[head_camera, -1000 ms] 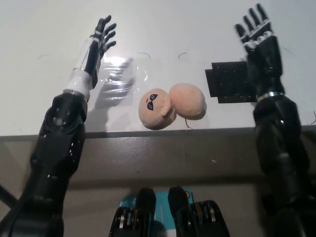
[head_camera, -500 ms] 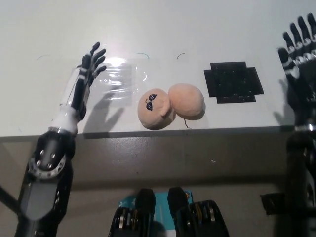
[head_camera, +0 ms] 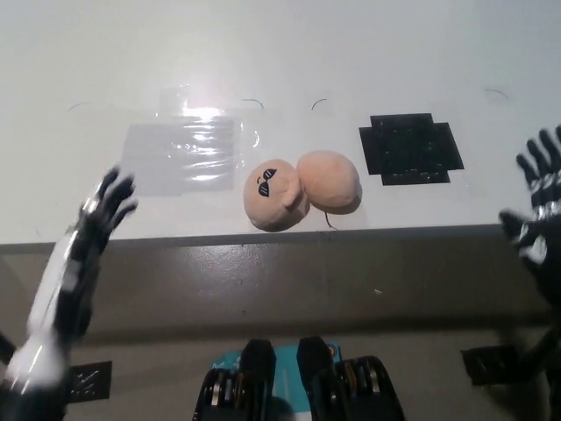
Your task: Use both hands to push two dumpling toys together to the middle
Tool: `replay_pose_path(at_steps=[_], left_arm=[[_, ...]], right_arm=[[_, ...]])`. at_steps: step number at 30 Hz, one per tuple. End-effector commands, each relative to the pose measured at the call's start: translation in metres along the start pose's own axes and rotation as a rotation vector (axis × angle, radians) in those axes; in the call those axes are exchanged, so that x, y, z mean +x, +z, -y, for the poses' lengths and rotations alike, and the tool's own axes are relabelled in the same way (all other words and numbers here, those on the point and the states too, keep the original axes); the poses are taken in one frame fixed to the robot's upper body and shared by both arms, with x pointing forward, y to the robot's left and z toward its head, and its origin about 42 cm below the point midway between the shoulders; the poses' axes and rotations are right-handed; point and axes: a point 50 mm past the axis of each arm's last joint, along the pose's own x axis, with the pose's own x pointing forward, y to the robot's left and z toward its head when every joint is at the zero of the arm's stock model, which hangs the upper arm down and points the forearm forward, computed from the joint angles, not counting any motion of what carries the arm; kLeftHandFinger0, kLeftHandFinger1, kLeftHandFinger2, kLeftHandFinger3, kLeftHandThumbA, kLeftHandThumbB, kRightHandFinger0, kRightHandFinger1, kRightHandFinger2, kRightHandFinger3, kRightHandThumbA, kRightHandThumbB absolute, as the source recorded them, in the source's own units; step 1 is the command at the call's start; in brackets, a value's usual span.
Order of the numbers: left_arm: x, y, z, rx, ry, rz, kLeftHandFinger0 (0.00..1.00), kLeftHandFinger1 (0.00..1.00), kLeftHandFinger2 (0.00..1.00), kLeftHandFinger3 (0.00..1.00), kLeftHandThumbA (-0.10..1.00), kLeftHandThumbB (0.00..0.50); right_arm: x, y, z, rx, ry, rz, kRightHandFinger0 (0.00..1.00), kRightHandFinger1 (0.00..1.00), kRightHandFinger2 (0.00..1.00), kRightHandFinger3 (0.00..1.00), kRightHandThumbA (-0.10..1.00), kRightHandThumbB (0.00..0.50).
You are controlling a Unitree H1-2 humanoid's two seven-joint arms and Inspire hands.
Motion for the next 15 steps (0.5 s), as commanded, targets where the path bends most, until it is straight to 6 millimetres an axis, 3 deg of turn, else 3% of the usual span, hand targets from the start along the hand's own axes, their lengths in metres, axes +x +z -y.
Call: replay_pose_path(at_steps=[1, 2, 7, 8, 15], left_arm=[[-0.033, 0.016, -0.013, -0.011, -0.034, 0.074, 1.0, 1.0, 1.0, 1.0, 1.0, 0.288], [-0.039, 0.01, -0.012, -0.039, -0.029, 0.051, 1.0, 1.0, 1.0, 1.0, 1.0, 0.275], [-0.07, -0.015, -0.01, 0.006, -0.038, -0.051, 1.0, 1.0, 1.0, 1.0, 1.0, 0.198], [-0.073, -0.025, -0.01, 0.012, -0.032, -0.068, 1.0, 1.0, 1.0, 1.0, 1.0, 0.168], [-0.086, -0.064, -0.012, 0.004, 0.0, -0.174, 1.0, 1.0, 1.0, 1.0, 1.0, 0.199]], right_arm=[[-0.013, 0.009, -0.006, -0.04, 0.139, -0.042, 1.0, 1.0, 1.0, 1.0, 1.0, 0.223], [-0.019, 0.003, -0.005, -0.019, 0.123, -0.076, 1.0, 1.0, 1.0, 1.0, 1.0, 0.249], [-0.049, -0.024, 0.002, -0.022, 0.08, -0.199, 1.0, 1.0, 1.0, 1.0, 1.0, 0.281], [-0.055, -0.031, 0.003, -0.023, 0.078, -0.22, 1.0, 1.0, 1.0, 1.0, 1.0, 0.221], [-0.081, -0.062, 0.002, -0.011, 0.043, -0.322, 1.0, 1.0, 1.0, 1.0, 1.0, 0.152]])
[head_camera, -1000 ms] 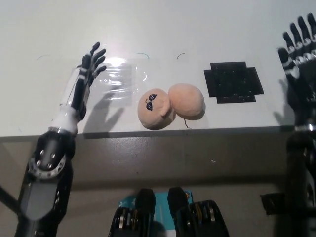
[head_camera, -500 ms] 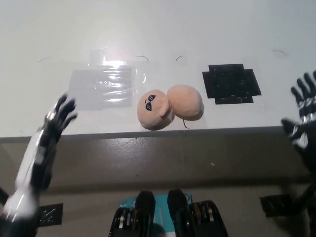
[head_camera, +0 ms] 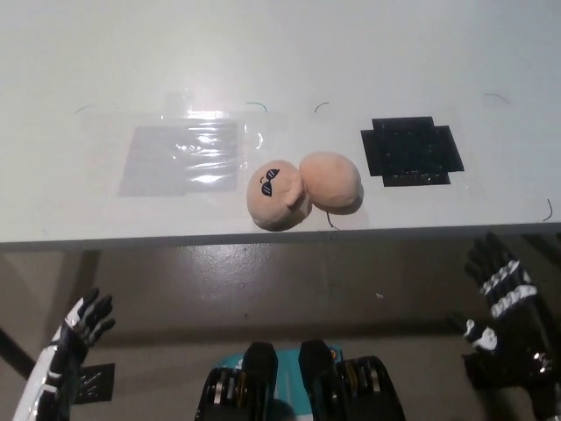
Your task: Use both hands to push two dumpling toys together to the middle
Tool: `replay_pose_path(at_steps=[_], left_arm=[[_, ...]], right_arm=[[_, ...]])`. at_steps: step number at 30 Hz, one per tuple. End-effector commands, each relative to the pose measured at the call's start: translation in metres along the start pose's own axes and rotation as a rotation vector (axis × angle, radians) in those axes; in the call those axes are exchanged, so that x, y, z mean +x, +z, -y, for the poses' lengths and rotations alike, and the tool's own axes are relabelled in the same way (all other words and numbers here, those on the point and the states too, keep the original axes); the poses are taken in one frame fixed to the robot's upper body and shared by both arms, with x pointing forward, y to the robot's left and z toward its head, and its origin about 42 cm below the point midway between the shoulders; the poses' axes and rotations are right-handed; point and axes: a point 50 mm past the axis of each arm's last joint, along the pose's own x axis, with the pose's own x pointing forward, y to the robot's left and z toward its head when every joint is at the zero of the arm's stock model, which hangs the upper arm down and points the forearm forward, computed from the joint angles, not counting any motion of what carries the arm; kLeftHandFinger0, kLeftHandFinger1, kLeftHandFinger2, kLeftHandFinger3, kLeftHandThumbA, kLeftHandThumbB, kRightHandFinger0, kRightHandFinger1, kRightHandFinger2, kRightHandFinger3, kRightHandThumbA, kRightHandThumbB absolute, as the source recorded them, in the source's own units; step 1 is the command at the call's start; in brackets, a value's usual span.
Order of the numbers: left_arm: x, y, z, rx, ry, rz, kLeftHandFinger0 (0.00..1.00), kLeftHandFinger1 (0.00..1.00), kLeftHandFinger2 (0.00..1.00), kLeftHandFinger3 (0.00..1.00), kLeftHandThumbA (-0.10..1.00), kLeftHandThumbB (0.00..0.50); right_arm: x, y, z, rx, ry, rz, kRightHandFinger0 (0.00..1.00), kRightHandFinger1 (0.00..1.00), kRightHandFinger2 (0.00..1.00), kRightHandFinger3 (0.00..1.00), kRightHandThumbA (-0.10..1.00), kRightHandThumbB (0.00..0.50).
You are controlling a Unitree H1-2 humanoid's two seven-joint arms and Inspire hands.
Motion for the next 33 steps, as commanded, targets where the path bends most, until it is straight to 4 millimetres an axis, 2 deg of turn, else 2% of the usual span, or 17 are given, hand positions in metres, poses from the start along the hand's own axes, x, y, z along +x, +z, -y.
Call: replay_pose_path(at_steps=[1, 4, 7, 9, 10, 13, 15, 17, 20, 21, 23, 25, 26, 28, 33], left_arm=[[0.006, -0.009, -0.006, 0.035, -0.001, 0.049, 1.0, 1.0, 1.0, 1.0, 1.0, 0.19], [0.016, -0.024, -0.012, 0.061, 0.01, 0.016, 1.0, 1.0, 1.0, 1.0, 1.0, 0.191], [0.018, -0.037, -0.016, 0.064, 0.018, -0.026, 1.0, 1.0, 1.0, 1.0, 1.0, 0.193], [0.018, -0.044, -0.018, 0.071, 0.018, -0.047, 1.0, 1.0, 1.0, 1.0, 1.0, 0.166], [0.019, -0.045, -0.018, 0.077, 0.023, -0.052, 1.0, 1.0, 1.0, 1.0, 1.0, 0.171], [0.027, -0.048, -0.019, 0.084, 0.032, -0.056, 1.0, 1.0, 1.0, 1.0, 1.0, 0.12], [0.024, -0.053, -0.021, 0.097, 0.036, -0.08, 1.0, 1.0, 1.0, 1.0, 1.0, 0.103], [0.022, -0.06, -0.021, 0.105, 0.04, -0.106, 1.0, 1.0, 1.0, 1.0, 1.0, 0.11], [0.021, -0.07, -0.019, 0.086, 0.056, -0.14, 1.0, 1.0, 1.0, 1.0, 1.0, 0.093], [0.021, -0.072, -0.019, 0.092, 0.061, -0.149, 1.0, 1.0, 1.0, 1.0, 1.0, 0.1], [0.02, -0.071, -0.021, 0.107, 0.057, -0.151, 1.0, 1.0, 1.0, 1.0, 1.0, 0.088], [0.019, -0.072, -0.02, 0.108, 0.057, -0.155, 1.0, 1.0, 1.0, 1.0, 1.0, 0.088], [0.018, -0.073, -0.019, 0.115, 0.059, -0.157, 1.0, 1.0, 1.0, 1.0, 1.0, 0.064], [0.017, -0.074, -0.018, 0.122, 0.06, -0.163, 1.0, 1.0, 1.0, 1.0, 1.0, 0.051], [0.013, -0.078, -0.014, 0.096, 0.065, -0.177, 1.0, 1.0, 1.0, 1.0, 1.0, 0.06]], right_arm=[[0.001, -0.009, -0.003, -0.011, 0.015, 0.009, 1.0, 1.0, 1.0, 1.0, 1.0, 0.142], [0.006, -0.019, 0.0, 0.016, -0.009, -0.008, 1.0, 1.0, 1.0, 1.0, 1.0, 0.188], [-0.003, -0.026, 0.001, 0.035, -0.037, -0.023, 1.0, 1.0, 1.0, 1.0, 1.0, 0.189], [-0.01, -0.031, 0.003, 0.047, -0.044, -0.035, 1.0, 1.0, 1.0, 1.0, 1.0, 0.181], [-0.012, -0.033, 0.004, 0.048, -0.05, -0.038, 1.0, 1.0, 1.0, 1.0, 1.0, 0.183], [-0.014, -0.039, 0.006, 0.043, -0.063, -0.045, 1.0, 1.0, 1.0, 1.0, 1.0, 0.171], [-0.021, -0.044, 0.006, 0.059, -0.069, -0.074, 1.0, 1.0, 1.0, 1.0, 1.0, 0.186], [-0.026, -0.049, 0.007, 0.075, -0.091, -0.094, 1.0, 1.0, 1.0, 1.0, 1.0, 0.193], [-0.03, -0.055, 0.01, 0.082, -0.103, -0.108, 1.0, 1.0, 1.0, 1.0, 1.0, 0.169], [-0.029, -0.057, 0.011, 0.08, -0.1, -0.114, 1.0, 1.0, 1.0, 1.0, 1.0, 0.168], [-0.027, -0.058, 0.013, 0.097, -0.101, -0.132, 1.0, 1.0, 1.0, 1.0, 1.0, 0.197], [-0.027, -0.059, 0.014, 0.095, -0.1, -0.133, 1.0, 1.0, 1.0, 1.0, 1.0, 0.19], [-0.027, -0.061, 0.014, 0.09, -0.101, -0.133, 1.0, 1.0, 1.0, 1.0, 1.0, 0.195], [-0.027, -0.061, 0.014, 0.089, -0.103, -0.131, 1.0, 1.0, 1.0, 1.0, 1.0, 0.184], [-0.023, -0.06, 0.017, 0.085, -0.101, -0.144, 1.0, 1.0, 1.0, 1.0, 1.0, 0.197]])
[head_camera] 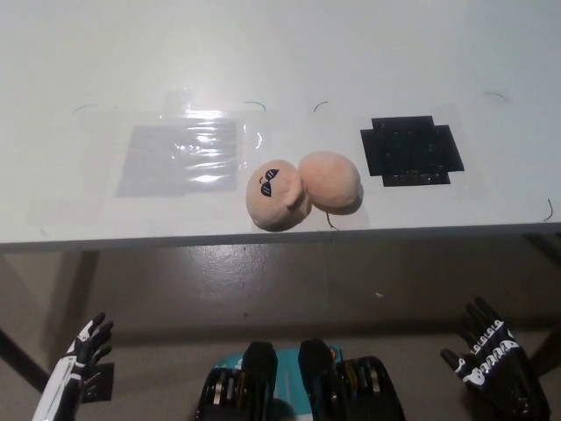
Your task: Use both hands to push two dumpling toys together to the middle
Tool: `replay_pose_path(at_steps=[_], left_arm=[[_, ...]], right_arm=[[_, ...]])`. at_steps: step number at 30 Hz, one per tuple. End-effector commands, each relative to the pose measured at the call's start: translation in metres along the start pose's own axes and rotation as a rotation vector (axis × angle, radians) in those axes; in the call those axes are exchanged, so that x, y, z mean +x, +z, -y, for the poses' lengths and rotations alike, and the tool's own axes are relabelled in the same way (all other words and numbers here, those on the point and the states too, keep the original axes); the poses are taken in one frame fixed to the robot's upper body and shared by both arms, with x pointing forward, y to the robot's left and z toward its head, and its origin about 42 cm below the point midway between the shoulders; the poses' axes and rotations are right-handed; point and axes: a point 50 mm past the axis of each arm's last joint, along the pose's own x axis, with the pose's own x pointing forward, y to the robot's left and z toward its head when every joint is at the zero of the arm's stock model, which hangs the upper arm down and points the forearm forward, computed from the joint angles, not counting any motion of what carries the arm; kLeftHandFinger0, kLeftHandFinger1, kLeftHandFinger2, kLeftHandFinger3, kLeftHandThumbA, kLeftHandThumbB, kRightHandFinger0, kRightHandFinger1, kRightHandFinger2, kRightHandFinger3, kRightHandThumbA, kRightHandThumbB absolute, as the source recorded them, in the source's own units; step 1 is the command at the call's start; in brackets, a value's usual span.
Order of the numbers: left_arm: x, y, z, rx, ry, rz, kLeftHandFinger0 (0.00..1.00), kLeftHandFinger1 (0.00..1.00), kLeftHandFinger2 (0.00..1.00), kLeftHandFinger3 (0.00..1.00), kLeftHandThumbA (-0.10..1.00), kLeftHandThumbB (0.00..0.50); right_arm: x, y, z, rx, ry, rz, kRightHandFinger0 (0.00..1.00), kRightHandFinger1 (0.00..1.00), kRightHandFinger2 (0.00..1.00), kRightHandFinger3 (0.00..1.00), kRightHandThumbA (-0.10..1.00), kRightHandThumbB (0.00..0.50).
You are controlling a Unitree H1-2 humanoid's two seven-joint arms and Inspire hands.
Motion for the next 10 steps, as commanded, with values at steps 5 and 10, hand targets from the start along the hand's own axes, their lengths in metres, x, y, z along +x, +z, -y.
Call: replay_pose_path(at_steps=[5, 10], left_arm=[[-0.024, -0.005, -0.004, -0.005, 0.054, 0.008, 1.0, 1.0, 1.0, 1.0, 1.0, 0.032], [-0.023, -0.008, -0.002, -0.019, 0.05, -0.003, 1.0, 1.0, 1.0, 1.0, 1.0, 0.051]], right_arm=[[0.0, 0.003, 0.001, 0.017, 0.043, 0.028, 1.0, 1.0, 1.0, 1.0, 1.0, 0.192], [0.001, 0.004, 0.001, 0.008, 0.045, 0.025, 1.0, 1.0, 1.0, 1.0, 1.0, 0.201]])
